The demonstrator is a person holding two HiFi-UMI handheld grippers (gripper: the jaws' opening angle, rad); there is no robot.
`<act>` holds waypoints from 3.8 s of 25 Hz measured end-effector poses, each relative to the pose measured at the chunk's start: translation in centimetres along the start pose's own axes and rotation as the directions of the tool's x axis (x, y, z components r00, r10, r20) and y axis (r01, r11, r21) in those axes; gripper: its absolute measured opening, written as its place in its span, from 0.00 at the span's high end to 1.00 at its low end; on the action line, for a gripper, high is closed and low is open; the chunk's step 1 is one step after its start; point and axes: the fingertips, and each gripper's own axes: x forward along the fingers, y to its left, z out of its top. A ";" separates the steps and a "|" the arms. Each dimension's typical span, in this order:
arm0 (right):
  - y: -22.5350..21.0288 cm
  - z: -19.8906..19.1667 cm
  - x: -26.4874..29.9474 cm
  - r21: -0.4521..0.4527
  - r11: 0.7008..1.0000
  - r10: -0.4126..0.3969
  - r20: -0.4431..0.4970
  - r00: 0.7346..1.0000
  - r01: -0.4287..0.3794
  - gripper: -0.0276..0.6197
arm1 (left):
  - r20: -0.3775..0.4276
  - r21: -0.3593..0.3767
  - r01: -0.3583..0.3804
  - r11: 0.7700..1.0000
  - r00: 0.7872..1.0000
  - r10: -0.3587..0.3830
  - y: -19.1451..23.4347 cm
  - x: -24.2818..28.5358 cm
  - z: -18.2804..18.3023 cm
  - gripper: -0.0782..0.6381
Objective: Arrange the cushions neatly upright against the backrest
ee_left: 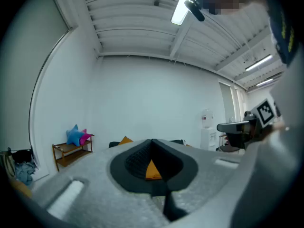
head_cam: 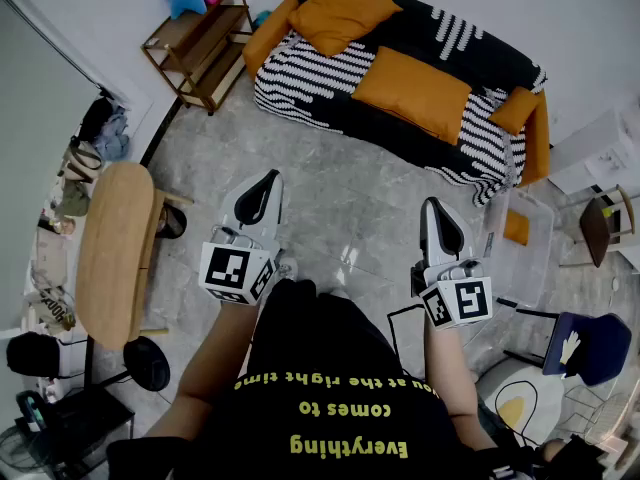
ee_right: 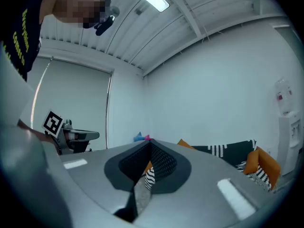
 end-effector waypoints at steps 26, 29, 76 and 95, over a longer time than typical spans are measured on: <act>-5.7 0.2 13.4 0.019 1.000 -0.015 -0.009 1.000 0.015 0.94 | 0.008 -0.046 0.001 0.999 1.000 0.000 7.4 12.9 -0.7 0.89; -6.6 0.9 17.9 0.021 1.000 -0.014 -0.005 1.000 0.014 0.94 | 0.018 -0.046 0.007 0.999 1.000 -0.007 10.2 16.5 -0.1 0.89; -34.0 2.8 72.6 -0.024 0.994 0.104 -0.013 0.995 -0.104 0.94 | 0.057 -0.108 -0.148 0.983 0.986 0.154 38.2 68.1 3.9 0.89; -39.6 -1.2 90.7 0.038 0.999 0.012 -0.113 0.994 -0.008 0.94 | -0.033 -0.134 -0.091 0.987 0.996 0.087 51.9 85.3 0.1 0.89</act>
